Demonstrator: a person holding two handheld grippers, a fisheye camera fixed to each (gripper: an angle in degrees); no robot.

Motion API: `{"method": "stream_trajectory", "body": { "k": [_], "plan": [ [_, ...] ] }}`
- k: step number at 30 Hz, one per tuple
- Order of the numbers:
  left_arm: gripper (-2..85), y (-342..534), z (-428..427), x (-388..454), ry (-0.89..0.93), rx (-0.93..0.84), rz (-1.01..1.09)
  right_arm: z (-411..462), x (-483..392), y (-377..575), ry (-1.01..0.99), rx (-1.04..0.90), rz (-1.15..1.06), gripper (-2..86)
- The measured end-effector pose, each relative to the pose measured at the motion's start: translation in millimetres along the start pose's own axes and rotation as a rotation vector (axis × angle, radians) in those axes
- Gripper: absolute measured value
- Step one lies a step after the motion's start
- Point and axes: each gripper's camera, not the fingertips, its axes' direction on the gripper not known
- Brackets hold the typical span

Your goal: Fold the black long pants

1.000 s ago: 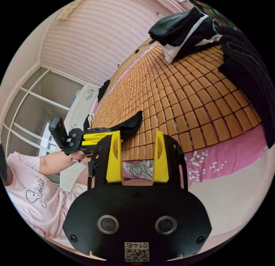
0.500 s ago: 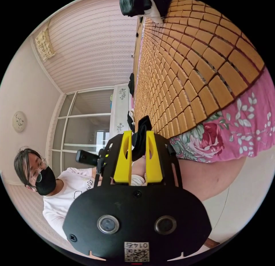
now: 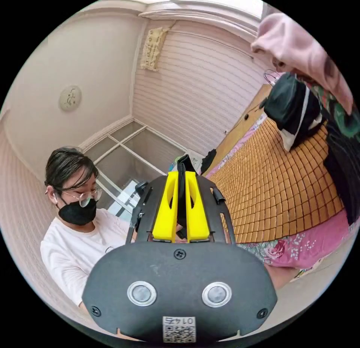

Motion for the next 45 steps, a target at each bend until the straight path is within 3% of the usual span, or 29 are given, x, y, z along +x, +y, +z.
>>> {"method": "stream_trajectory", "body": {
  "k": [3, 11, 18, 23, 26, 28, 29, 31, 33, 40, 45],
  "plan": [
    [1.9, 10.8, -32.0, -8.5, 0.06, 0.094, -0.074, 21.9, -32.3, -13.0, 0.034, -0.03, -0.09, 2.2],
    [1.9, 104.0, -105.0, -7.8, -0.103, 0.069, -0.188, 143.0, -36.5, 27.5, -0.137, -0.101, 0.082, 2.3],
    [1.4, 202.3, -206.0, 19.1, -0.421, 0.145, -0.359, 309.4, -98.3, 38.9, -0.083, -0.348, 0.019, 2.5],
    [1.7, 276.6, -312.8, 38.3, -0.619, 0.303, -0.525, 500.0, -187.8, 63.6, -0.146, -0.559, -0.116, 3.9],
    [3.1, 329.2, -375.3, 59.5, -0.832, 0.345, -0.645, 605.5, -229.7, 103.6, -0.081, -0.681, -0.238, 6.7],
    [4.7, 383.0, -405.5, 64.7, -1.135, 0.247, -0.791, 658.7, -231.2, 136.0, 0.057, -0.813, -0.259, 8.1],
    [5.3, 400.1, -411.3, 62.8, -1.197, 0.218, -0.856, 681.7, -226.3, 154.9, 0.118, -0.89, -0.225, 8.0],
    [7.1, 469.4, -431.4, 49.4, -1.186, 0.131, -1.134, 694.0, -223.2, 175.0, 0.095, -0.947, -0.175, 7.9],
    [7.5, 502.0, -440.2, 53.0, -1.103, 0.203, -1.208, 690.1, -227.0, 184.5, 0.091, -0.935, -0.18, 7.9],
    [9.3, 524.2, -446.0, 49.8, -1.107, 0.286, -1.17, 654.7, -257.6, 189.7, 0.402, -0.96, -0.318, 8.3],
    [11.2, 524.7, -444.7, 12.3, -1.107, 0.143, -1.145, 656.8, -293.4, 203.1, 0.622, -0.986, -0.461, 8.8]
  ]
}}
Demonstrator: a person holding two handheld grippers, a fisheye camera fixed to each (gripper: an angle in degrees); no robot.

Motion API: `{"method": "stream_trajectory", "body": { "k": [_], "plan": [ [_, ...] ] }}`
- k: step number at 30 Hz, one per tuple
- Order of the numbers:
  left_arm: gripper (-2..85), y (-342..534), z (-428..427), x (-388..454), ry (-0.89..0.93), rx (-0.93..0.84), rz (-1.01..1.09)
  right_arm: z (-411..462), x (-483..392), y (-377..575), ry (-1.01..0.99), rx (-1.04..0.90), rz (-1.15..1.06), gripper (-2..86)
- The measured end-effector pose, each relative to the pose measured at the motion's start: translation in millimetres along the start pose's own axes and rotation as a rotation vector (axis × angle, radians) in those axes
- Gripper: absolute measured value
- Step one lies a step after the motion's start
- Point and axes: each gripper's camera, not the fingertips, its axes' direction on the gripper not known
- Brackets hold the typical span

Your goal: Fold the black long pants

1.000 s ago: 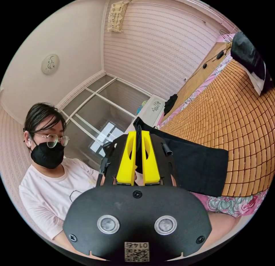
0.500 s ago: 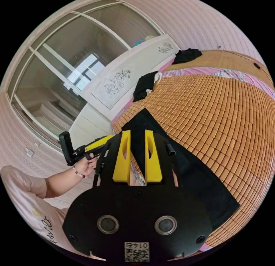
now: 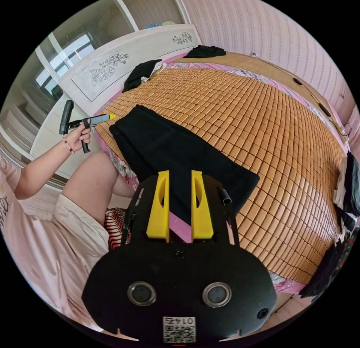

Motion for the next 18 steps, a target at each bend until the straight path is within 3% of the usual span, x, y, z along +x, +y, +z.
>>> {"method": "stream_trajectory", "body": {
  "k": [5, 10, 14, 16, 18],
  "plan": [
    [10.7, -10.7, 38.4, 4.7, -0.082, -0.197, 0.057, 4.8, -33.2, -24.5, 0.09, -0.029, 0.061, 9.1],
    [3.3, -11.5, 25.4, 18.4, -0.135, -0.169, 0.143, 3.3, -61.2, -56.5, 0.189, -0.035, 0.053, 9.7],
    [2.3, -6.1, 8.7, 40.4, -0.203, -0.102, 0.264, 20.0, -77.9, -79.1, 0.201, -0.18, 0.011, 4.4],
    [3.1, -2.6, 25.8, 31.9, -0.207, -0.171, 0.24, 39.1, -81.8, -83.9, 0.153, -0.273, -0.014, 1.3],
    [3.9, 7.5, 49.5, 24.2, -0.222, -0.231, 0.24, 38.5, -84.3, -91.2, 0.138, -0.221, 0.021, 0.4]
  ]
}}
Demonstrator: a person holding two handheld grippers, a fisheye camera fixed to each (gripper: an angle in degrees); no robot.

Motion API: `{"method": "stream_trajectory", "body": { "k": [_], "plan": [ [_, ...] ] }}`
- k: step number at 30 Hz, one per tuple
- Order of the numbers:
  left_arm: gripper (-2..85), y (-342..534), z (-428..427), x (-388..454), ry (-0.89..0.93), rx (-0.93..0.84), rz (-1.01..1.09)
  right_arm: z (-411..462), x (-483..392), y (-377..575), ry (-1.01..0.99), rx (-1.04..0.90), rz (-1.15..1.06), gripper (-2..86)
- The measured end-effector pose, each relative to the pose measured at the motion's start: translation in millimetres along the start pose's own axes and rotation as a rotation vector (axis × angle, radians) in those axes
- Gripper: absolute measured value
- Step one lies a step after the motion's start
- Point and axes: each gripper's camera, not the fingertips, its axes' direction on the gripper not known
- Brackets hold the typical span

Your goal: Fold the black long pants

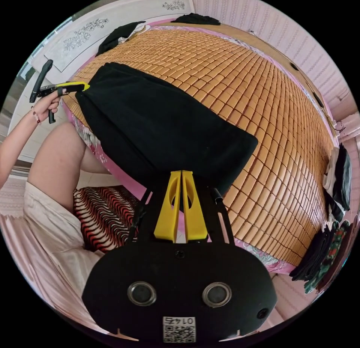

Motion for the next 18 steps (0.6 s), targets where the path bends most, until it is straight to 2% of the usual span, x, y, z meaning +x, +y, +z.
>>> {"method": "stream_trajectory", "body": {
  "k": [1, 6, 8, 11, 12, 15, 18],
  "plan": [
    [4.3, 7.1, 0.1, 2.1, -0.016, 0.082, 0.009, -1.6, -1.1, -7.6, -0.014, -0.01, 0.011, 0.0],
    [5.2, 17.3, -19.8, 2.3, -0.061, 0.135, -0.019, -14.3, -8.1, -39.0, -0.031, -0.083, -0.053, -0.6],
    [5.0, 26.3, -29.7, -3.0, -0.101, 0.131, -0.037, -36.7, -27.8, -56.2, 0.027, 0.022, -0.142, -0.5],
    [3.7, 42.2, -54.8, 1.6, -0.171, 0.185, 0.018, -46.7, -55.5, -97.7, 0.007, 0.08, -0.264, -0.5],
    [2.3, 45.3, -63.7, 12.2, -0.153, 0.207, 0.054, -45.7, -60.6, -108.4, 0.003, 0.082, -0.283, -0.5],
    [-0.1, 43.5, -62.9, 63.1, 0.066, 0.178, 0.172, -31.6, -82.6, -167.8, -0.003, 0.021, -0.336, -0.4],
    [-0.7, 35.8, -48.0, 123.1, 0.277, 0.197, 0.202, 3.2, -98.2, -213.4, 0.058, -0.153, -0.373, -0.4]
  ]
}}
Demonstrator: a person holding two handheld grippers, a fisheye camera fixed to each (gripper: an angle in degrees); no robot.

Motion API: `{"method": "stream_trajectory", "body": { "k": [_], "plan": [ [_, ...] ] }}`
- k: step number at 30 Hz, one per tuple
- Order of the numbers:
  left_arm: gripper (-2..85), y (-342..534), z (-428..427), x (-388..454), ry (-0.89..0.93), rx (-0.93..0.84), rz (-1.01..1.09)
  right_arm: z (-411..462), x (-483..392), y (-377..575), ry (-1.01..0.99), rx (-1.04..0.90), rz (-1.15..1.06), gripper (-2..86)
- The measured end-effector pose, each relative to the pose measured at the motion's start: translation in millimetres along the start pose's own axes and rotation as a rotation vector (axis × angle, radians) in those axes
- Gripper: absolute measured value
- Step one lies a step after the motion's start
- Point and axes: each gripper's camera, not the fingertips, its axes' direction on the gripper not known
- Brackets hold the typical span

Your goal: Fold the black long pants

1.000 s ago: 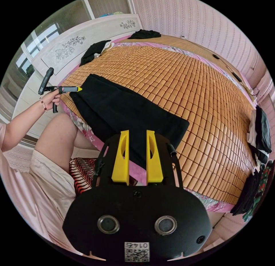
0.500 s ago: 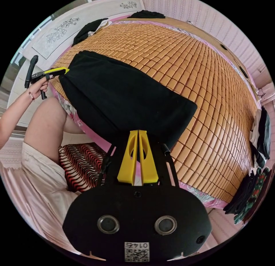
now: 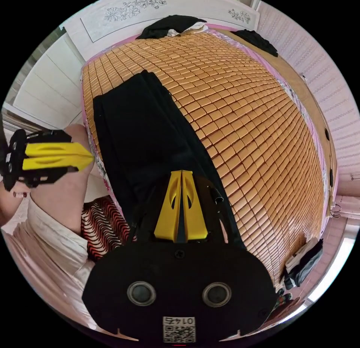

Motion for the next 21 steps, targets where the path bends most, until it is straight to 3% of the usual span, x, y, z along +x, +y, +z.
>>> {"method": "stream_trajectory", "body": {
  "k": [1, 3, 5, 7, 10, 15, 18, 21],
  "plan": [
    [-0.9, -7.3, 14.7, 16.0, 0.029, 0.003, 0.013, 20.7, 1.9, -11.1, -0.018, -0.092, 0.008, -0.3],
    [-0.9, -15.7, 41.7, 33.4, 0.022, -0.014, 0.013, 20.6, 8.9, -15.0, -0.042, -0.047, 0.051, -0.3],
    [-1.0, -15.5, 83.8, 49.4, -0.026, -0.169, 0.059, 22.8, 20.5, -15.0, -0.089, -0.047, 0.079, -0.3],
    [-1.0, -2.5, 85.9, 60.4, -0.097, -0.031, 0.11, 21.1, 28.6, -19.8, -0.108, -0.093, 0.047, -0.3],
    [-1.0, -8.5, 78.2, 59.1, -0.061, -0.079, 0.073, 19.3, 44.3, -30.3, -0.02, -0.08, 0.023, -0.4],
    [-0.9, -9.6, 83.3, 64.2, -0.056, -0.147, 0.138, 45.0, 63.5, -30.3, -0.059, -0.138, 0.005, -0.4],
    [-0.9, -13.4, 84.6, 59.8, -0.003, -0.157, 0.107, 50.9, 75.5, -8.5, -0.076, -0.07, 0.043, -0.4],
    [-0.7, -19.2, 76.6, 58.2, 0.036, -0.162, 0.095, 44.2, 95.4, 56.0, -0.153, 0.189, 0.194, -0.2]
  ]
}}
